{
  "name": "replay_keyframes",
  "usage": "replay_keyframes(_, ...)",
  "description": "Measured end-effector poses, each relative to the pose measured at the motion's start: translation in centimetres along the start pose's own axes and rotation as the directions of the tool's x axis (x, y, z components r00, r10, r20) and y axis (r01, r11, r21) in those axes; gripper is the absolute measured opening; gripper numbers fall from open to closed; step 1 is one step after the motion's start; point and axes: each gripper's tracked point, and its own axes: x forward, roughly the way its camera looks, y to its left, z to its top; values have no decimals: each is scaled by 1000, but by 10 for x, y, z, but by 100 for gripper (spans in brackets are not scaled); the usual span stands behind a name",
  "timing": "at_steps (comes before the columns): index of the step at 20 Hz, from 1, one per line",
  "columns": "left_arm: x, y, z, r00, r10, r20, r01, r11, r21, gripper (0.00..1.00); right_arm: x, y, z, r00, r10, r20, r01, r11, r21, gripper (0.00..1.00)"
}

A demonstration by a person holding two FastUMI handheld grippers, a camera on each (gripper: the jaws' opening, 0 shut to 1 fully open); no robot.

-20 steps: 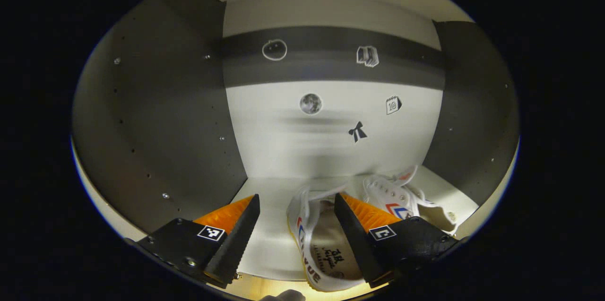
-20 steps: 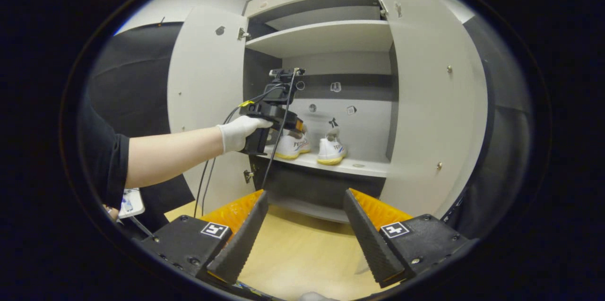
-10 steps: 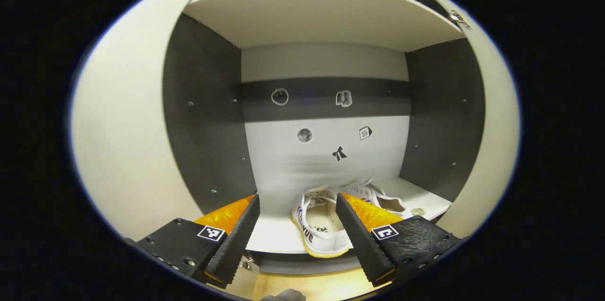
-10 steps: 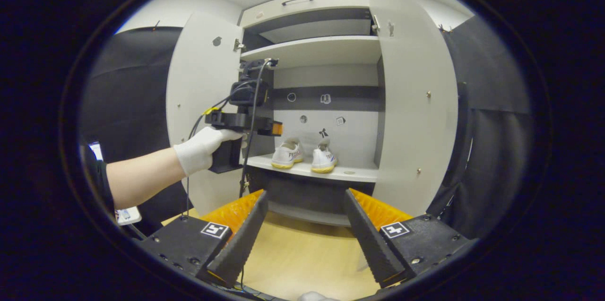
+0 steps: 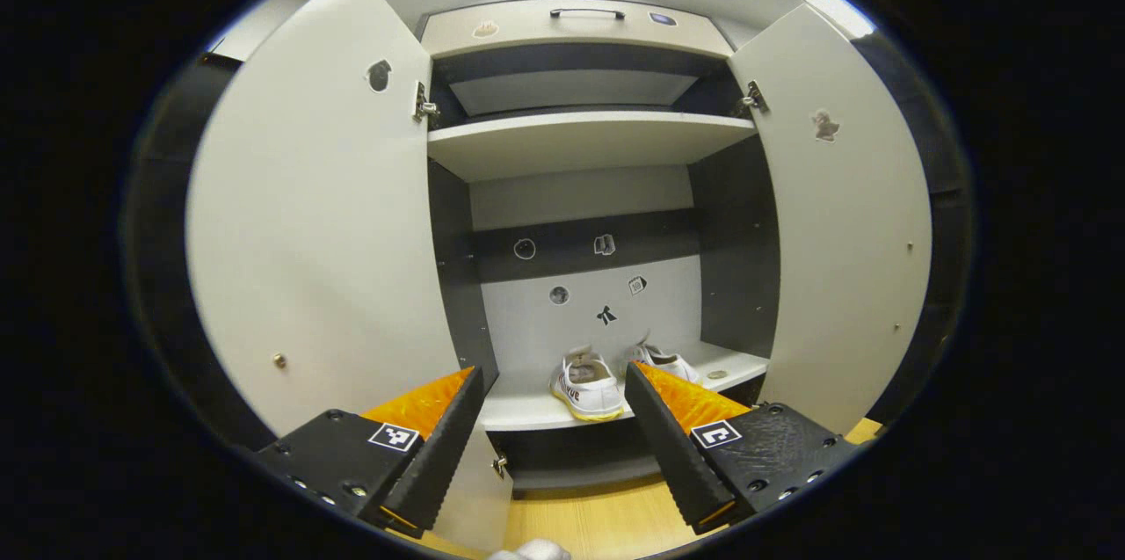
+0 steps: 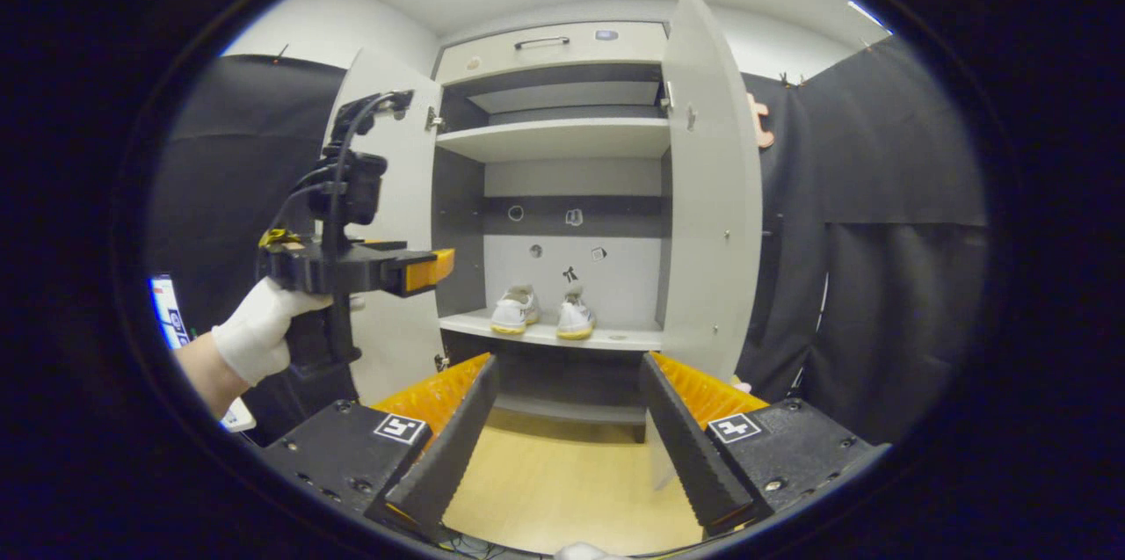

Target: Grab one shoe with the right hand and put it into the shoe cabinet, grab the other shoe with the left hand and put it into the shoe cabinet; then close the right door with the right hand and the left door with the left hand.

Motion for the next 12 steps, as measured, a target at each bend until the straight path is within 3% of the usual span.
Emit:
replay_keyframes(1, -16, 1, -4, 1000, -6, -6, 6, 1000, -10, 96, -7, -2, 1, 1000, -21, 2, 21, 1000, -4, 99)
replay_keyframes(5, -79, 4, -26, 999, -32, -16, 30, 997, -70, 97, -38, -13, 1, 995, -99, 15, 99, 995, -6, 99)
replay_keyframes(9, -129, 17, -52, 1000, 1, -24, -4, 993, -118, 96, -57, -34, -17, 986, -162, -30, 163, 987, 13, 100)
replay_keyframes(12, -155, 24, -68, 999, 32, -21, -34, 995, -99, 96, -62, -59, -27, 978, -199, -58, 202, 978, 51, 100)
